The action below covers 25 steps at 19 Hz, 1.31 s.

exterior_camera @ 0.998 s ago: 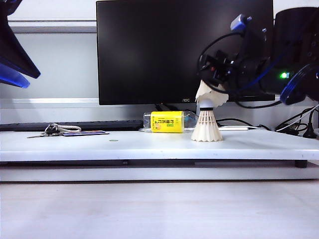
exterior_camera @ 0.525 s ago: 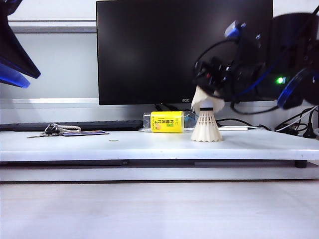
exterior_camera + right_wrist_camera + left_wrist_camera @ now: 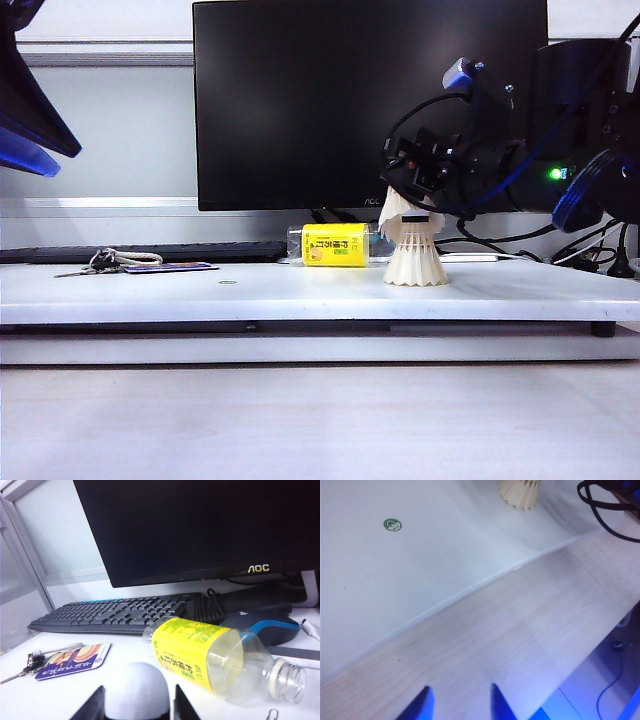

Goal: Stack the badminton balls on the table vertically.

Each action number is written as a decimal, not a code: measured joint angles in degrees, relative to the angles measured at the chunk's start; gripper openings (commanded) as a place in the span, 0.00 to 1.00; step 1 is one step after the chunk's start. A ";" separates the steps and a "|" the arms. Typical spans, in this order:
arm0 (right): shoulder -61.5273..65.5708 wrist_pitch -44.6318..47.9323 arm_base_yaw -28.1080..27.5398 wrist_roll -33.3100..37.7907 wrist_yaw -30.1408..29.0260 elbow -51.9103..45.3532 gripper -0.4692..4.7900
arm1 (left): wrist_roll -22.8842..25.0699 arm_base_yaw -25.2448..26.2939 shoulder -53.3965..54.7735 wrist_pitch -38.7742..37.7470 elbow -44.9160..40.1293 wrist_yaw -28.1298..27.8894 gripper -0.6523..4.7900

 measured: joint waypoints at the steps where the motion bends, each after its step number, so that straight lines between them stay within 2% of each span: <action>1: -0.02 0.46 0.00 -0.02 0.00 -0.24 0.40 | 0.00 0.00 0.00 0.00 0.00 0.00 0.41; 12: -0.17 0.92 -0.11 -3.21 0.00 -0.39 0.40 | 0.02 0.00 0.00 0.02 0.00 0.00 0.41; 15: -4.07 1.29 -0.17 -5.75 1.01 -3.10 0.40 | 0.00 0.00 0.00 0.20 0.00 -0.02 0.41; 25: -2.91 1.18 -0.44 -6.01 1.46 -4.04 0.40 | 0.00 0.00 0.00 0.52 0.00 0.02 0.41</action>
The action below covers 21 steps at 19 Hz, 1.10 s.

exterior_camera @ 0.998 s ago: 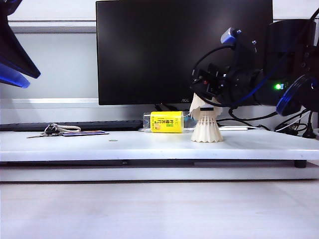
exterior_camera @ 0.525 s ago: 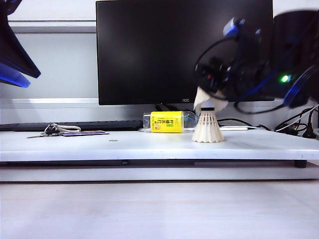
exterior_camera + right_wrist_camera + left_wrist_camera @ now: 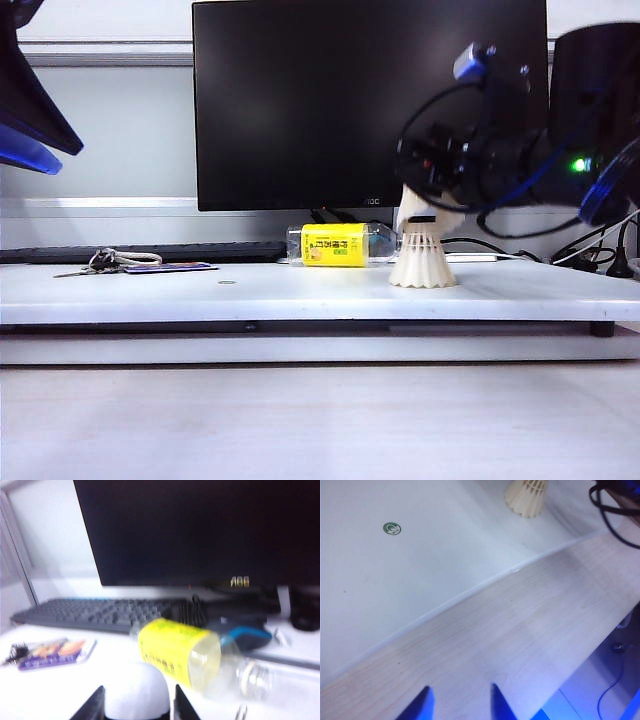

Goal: Stack the badminton balls on the table vertically.

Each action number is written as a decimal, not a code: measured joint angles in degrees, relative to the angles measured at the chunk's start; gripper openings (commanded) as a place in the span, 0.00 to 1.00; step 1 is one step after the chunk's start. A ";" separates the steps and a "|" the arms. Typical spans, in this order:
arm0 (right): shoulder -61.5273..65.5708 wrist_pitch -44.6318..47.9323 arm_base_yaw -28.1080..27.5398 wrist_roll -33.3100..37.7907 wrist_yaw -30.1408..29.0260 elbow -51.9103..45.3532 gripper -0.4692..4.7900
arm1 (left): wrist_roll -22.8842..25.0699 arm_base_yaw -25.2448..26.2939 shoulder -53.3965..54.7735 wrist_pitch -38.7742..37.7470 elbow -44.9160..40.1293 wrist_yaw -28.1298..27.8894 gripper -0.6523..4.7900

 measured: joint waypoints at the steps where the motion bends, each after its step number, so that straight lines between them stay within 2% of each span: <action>1: 0.07 -0.22 -0.02 0.00 0.00 0.00 0.40 | -0.02 0.00 0.00 0.02 0.00 0.00 0.41; 8: 1.11 -0.24 0.00 0.02 0.94 0.04 0.42 | 0.00 -0.02 0.00 0.00 0.00 0.02 0.41; 14: 1.73 -0.04 0.42 0.00 1.05 0.02 0.58 | 0.00 0.00 0.00 0.00 0.00 0.00 0.41; 21: 1.73 -0.17 0.42 0.02 -0.35 0.02 0.64 | 0.00 0.00 0.00 0.00 0.00 0.00 0.41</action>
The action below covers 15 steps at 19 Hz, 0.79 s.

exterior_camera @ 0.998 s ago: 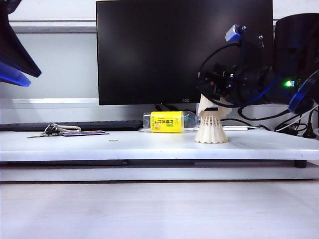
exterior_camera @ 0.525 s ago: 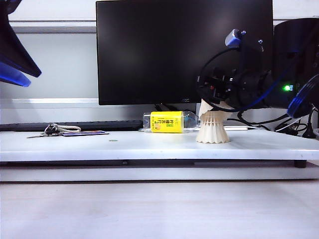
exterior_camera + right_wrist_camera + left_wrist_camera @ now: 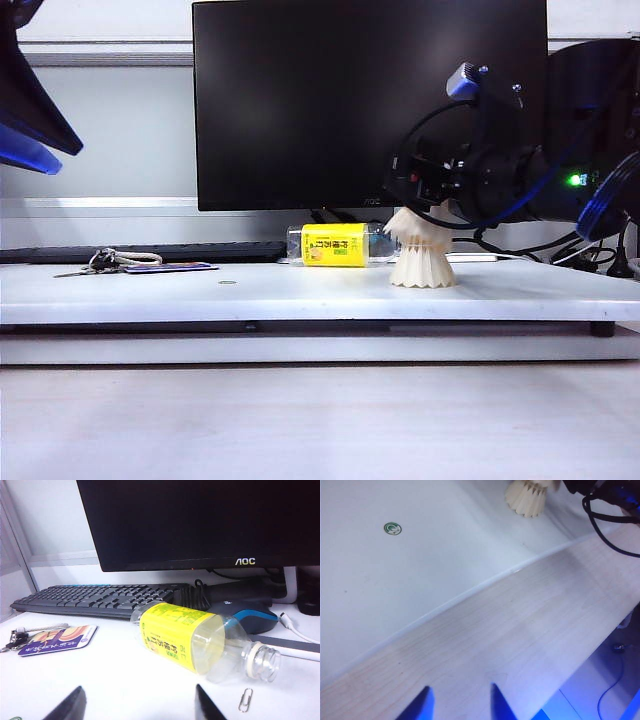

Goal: Stack the badminton balls on the table vertically.

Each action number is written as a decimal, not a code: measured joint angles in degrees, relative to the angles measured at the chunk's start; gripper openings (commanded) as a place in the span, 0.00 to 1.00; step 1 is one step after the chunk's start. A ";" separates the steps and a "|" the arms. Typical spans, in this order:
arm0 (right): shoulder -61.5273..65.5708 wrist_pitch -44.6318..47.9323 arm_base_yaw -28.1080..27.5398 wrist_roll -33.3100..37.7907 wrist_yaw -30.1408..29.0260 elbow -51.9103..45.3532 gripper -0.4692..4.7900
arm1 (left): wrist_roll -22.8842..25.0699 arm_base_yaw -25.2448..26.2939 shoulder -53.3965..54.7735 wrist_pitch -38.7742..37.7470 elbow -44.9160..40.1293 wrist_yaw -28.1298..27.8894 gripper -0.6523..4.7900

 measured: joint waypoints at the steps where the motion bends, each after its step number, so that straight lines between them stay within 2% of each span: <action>1: 0.00 0.04 0.00 0.00 -0.37 0.00 0.68 | -0.02 0.00 0.00 0.02 0.00 0.00 0.41; 4: -0.85 0.13 0.00 0.00 -1.36 -0.02 0.73 | 0.00 0.00 0.00 0.00 0.00 0.00 0.41; 11: -13.75 0.22 -0.04 -2.25 -1.51 -0.02 0.73 | -0.02 0.00 0.00 1.01 0.00 0.00 0.41; 14: -25.90 -4.39 -0.94 -2.84 -1.57 0.02 0.70 | -0.28 0.00 -0.11 1.42 0.00 0.00 0.41; 15: -32.20 -12.44 -2.03 -2.84 -1.60 0.00 0.69 | -1.29 0.00 -0.72 2.27 0.00 -0.02 0.41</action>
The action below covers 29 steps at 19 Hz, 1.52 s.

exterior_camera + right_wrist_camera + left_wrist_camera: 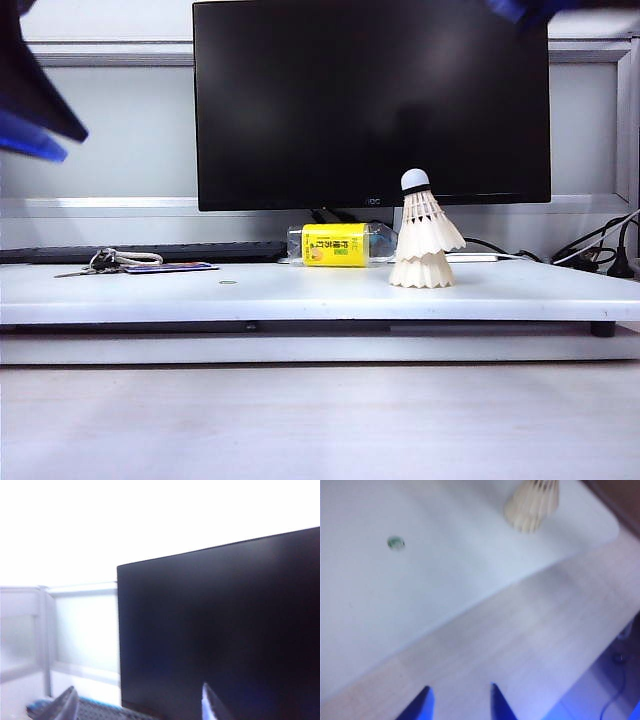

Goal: Stack the badminton balls on the table vertically.

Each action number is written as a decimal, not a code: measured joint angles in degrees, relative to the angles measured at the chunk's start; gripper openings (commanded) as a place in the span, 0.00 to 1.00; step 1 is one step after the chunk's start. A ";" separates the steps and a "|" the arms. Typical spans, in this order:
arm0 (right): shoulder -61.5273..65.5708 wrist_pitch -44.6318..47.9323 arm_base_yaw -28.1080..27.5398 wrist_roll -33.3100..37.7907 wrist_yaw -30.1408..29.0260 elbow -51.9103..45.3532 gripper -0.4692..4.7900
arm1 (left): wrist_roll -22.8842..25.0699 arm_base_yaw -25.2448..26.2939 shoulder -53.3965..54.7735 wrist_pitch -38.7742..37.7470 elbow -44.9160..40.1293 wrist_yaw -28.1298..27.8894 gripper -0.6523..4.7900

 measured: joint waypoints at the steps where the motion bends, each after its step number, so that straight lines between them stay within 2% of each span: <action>1: -6.16 -7.61 -1.25 0.00 0.00 0.00 0.61 | -1.38 0.00 -1.20 1.05 -0.02 0.02 0.41; 2: -10.91 -13.05 -2.21 0.00 0.00 0.00 0.47 | -2.69 0.00 -3.02 2.43 -0.02 0.00 0.41; 3: -17.66 -22.34 -3.98 -0.48 0.04 0.02 0.40 | -4.09 0.00 -6.47 4.42 -0.02 0.02 0.41; 7: -38.45 -51.80 -9.35 -6.01 0.00 -0.02 0.39 | -5.01 0.00 -22.60 8.98 0.00 -4.66 0.41; 12: -51.71 -72.22 -10.21 -8.24 0.00 -0.31 0.34 | -4.76 0.02 -35.26 7.72 -1.55 -7.26 0.40; 14: -57.57 -74.86 -10.16 -8.35 -0.15 -3.04 0.26 | -4.81 0.02 -39.76 4.46 -3.43 -7.30 0.40; 16: -63.84 -75.49 -10.12 -7.45 -0.15 -8.13 0.26 | -5.99 0.02 -43.41 2.38 -4.61 -7.34 0.40; 19: -75.36 -75.56 -10.12 -1.70 -0.15 -16.90 0.25 | -8.92 0.02 -47.21 -0.68 -5.55 -11.02 0.40; 22: -73.44 -79.56 -9.90 -0.57 -1.75 -18.10 0.21 | -10.16 0.02 -47.19 -3.48 -6.29 -12.26 0.39; 24: -74.18 -81.50 -9.97 -0.42 -1.64 -18.10 0.14 | -10.19 0.02 -47.19 -3.52 -6.78 -12.66 0.27; 25: -74.18 -81.64 -9.97 -0.39 -1.33 -18.10 0.14 | -10.16 0.02 -47.21 -3.41 -7.28 -12.87 0.26; 29: -74.23 -81.68 -9.97 -0.35 4.24 -18.97 0.13 | -11.72 0.02 -47.21 -0.66 -12.44 -16.00 0.22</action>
